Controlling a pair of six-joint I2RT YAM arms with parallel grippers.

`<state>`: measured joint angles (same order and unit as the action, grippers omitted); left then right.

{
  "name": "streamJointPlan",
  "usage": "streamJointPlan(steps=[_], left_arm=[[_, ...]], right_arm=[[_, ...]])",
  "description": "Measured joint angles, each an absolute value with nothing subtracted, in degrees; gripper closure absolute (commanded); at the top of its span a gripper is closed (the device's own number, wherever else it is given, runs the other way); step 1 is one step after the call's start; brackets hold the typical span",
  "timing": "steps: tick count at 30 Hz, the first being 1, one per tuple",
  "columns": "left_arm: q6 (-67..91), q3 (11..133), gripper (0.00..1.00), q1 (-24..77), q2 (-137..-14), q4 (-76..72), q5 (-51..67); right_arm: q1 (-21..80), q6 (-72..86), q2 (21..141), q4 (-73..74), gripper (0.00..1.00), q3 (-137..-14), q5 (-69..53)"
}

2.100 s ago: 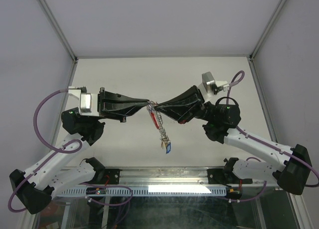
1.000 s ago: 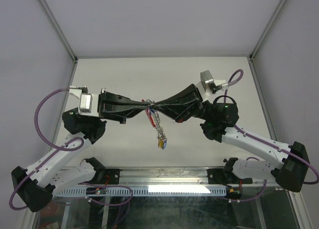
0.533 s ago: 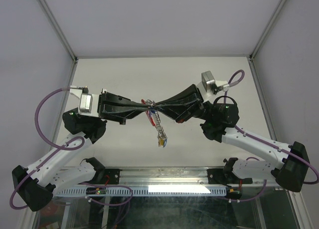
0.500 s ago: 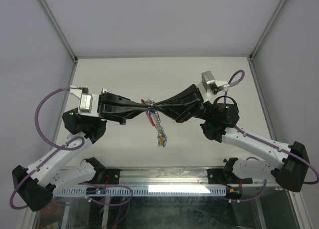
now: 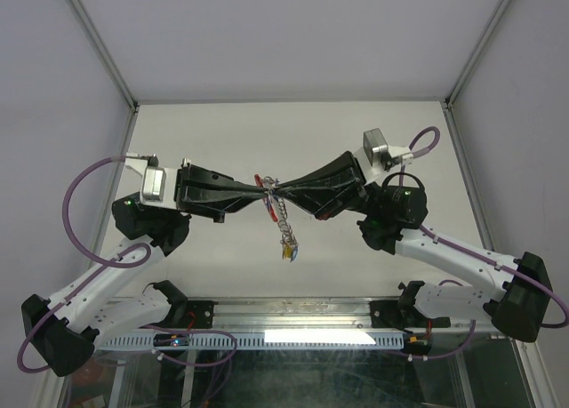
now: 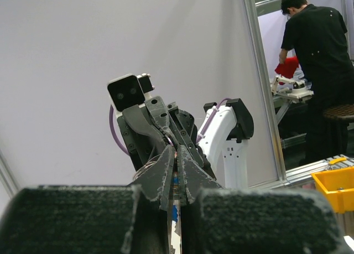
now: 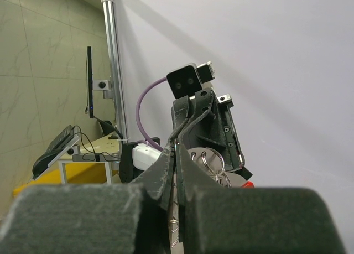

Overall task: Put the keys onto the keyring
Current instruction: Insert the key onto the keyring.

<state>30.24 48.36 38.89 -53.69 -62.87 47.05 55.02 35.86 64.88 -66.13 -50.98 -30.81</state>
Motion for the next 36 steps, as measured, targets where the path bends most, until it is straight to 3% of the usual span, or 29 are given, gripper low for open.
streamJointPlan(steps=[15, 26, 30, 36], left_arm=[[30.3, 48.4, 1.00, 38.9, -53.9, -62.6, 47.4], [30.2, 48.4, 0.89, 38.9, -54.0, -61.8, 48.0], [29.5, 48.4, 0.76, 38.9, -53.9, -59.5, 48.1], [27.0, 49.6, 0.50, 38.9, -52.4, -53.1, 46.2]], right_arm=[[55.0, 35.9, 64.9, -69.6, 1.00, -49.8, -31.2], [55.0, 35.2, 64.4, -70.9, 1.00, -49.8, -27.5], [55.0, 34.1, 63.9, -70.6, 1.00, -49.8, -27.2], [55.0, 28.5, 60.6, -64.2, 1.00, -49.8, -27.9]])
